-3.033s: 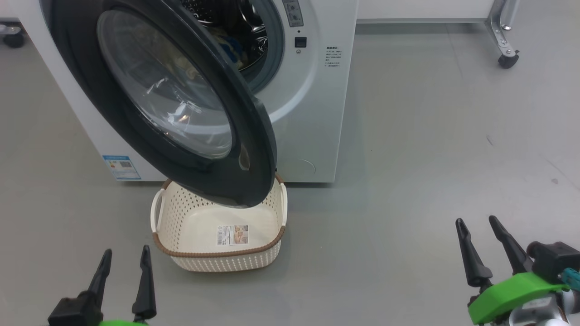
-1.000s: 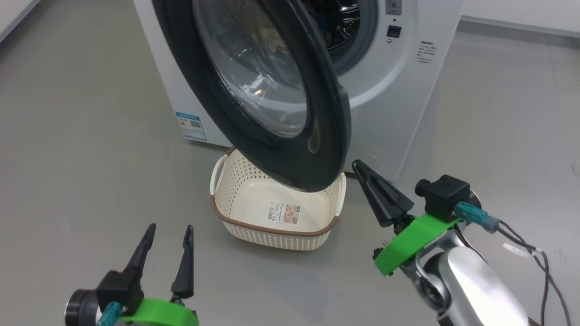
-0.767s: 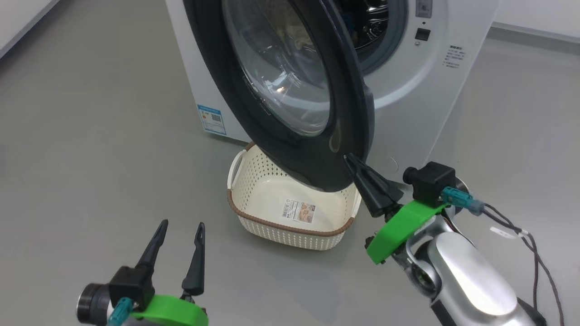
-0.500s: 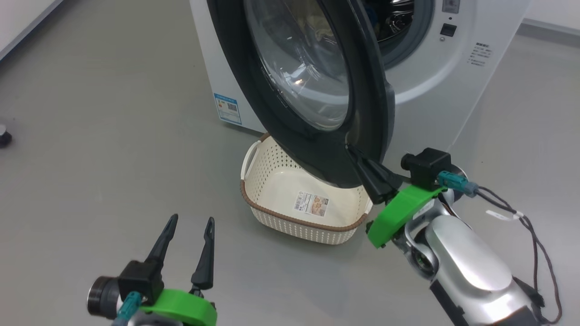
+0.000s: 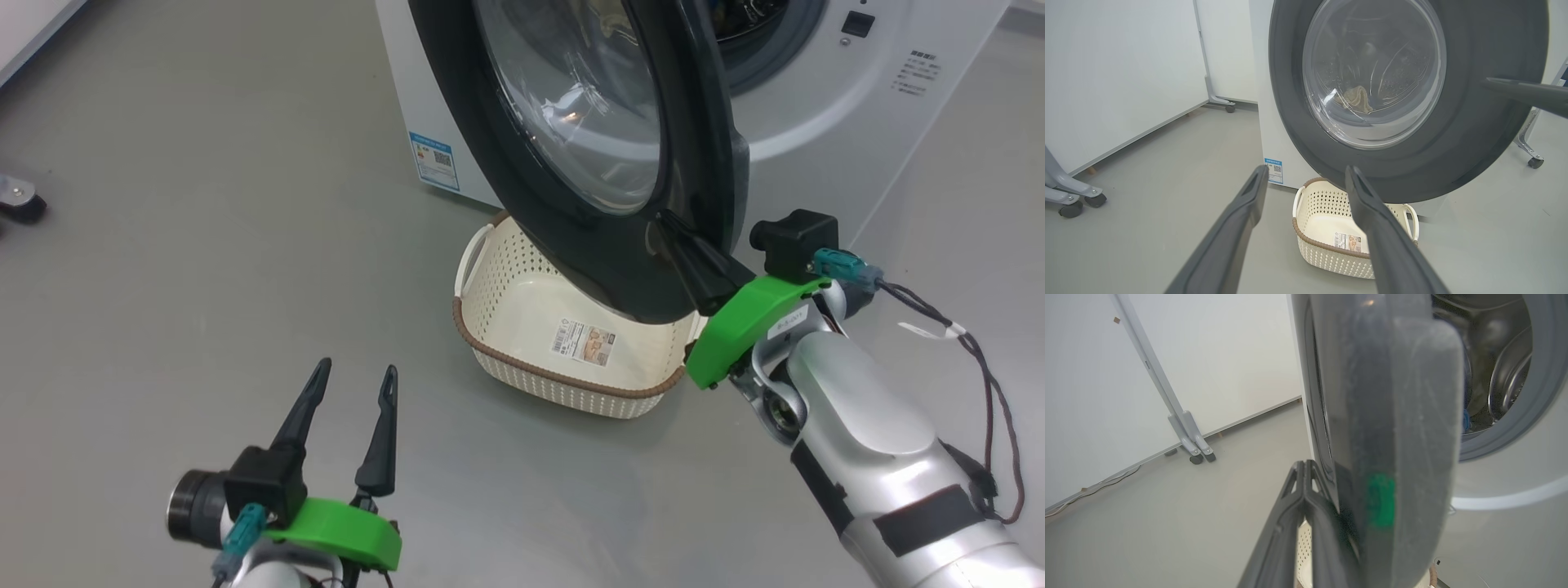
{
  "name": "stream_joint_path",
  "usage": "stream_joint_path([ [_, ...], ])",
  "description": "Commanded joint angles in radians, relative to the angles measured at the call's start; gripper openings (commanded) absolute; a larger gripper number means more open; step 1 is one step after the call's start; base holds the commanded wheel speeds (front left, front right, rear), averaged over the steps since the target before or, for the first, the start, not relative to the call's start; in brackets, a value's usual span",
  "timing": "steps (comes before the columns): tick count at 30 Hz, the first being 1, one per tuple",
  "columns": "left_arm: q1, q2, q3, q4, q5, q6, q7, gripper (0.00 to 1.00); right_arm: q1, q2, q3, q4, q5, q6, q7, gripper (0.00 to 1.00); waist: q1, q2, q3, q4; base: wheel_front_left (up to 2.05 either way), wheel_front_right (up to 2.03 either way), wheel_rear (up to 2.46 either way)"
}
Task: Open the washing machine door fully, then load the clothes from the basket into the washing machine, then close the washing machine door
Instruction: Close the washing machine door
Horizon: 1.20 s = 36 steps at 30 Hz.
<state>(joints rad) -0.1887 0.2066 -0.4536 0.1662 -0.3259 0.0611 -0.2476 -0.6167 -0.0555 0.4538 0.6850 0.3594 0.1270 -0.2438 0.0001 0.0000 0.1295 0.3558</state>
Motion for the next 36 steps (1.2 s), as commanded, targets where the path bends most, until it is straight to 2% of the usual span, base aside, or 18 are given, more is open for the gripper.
stream_joint_path([
  [1, -0.049, 0.008, 0.046, -0.028, 0.011, -0.004, -0.014, 1.0, -0.051, 0.005, -0.003, -0.009, 0.004, 0.004, -0.014, 0.0, -0.0001, 0.0, 0.006, 0.003, 0.0, 0.0, 0.0],
  [12, -0.056, -0.006, 0.071, -0.035, 0.044, -0.019, -0.014, 1.0, -0.103, 0.005, -0.107, 0.035, -0.05, 0.004, -0.018, 0.0, -0.0001, 0.0, 0.047, 0.007, 0.0, 0.0, 0.0],
  [27, -0.089, -0.058, 0.096, -0.03, 0.076, -0.061, -0.014, 1.0, -0.223, 0.002, -0.411, 0.094, -0.284, 0.004, -0.018, 0.0, -0.0001, 0.0, 0.106, 0.06, 0.0, 0.0, 0.0],
  [36, -0.116, -0.102, 0.107, -0.03, 0.099, -0.096, -0.014, 1.0, -0.332, -0.052, -0.57, 0.165, -0.405, 0.004, -0.018, 0.0, -0.0001, 0.0, 0.153, 0.12, 0.0, 0.0, 0.0],
])
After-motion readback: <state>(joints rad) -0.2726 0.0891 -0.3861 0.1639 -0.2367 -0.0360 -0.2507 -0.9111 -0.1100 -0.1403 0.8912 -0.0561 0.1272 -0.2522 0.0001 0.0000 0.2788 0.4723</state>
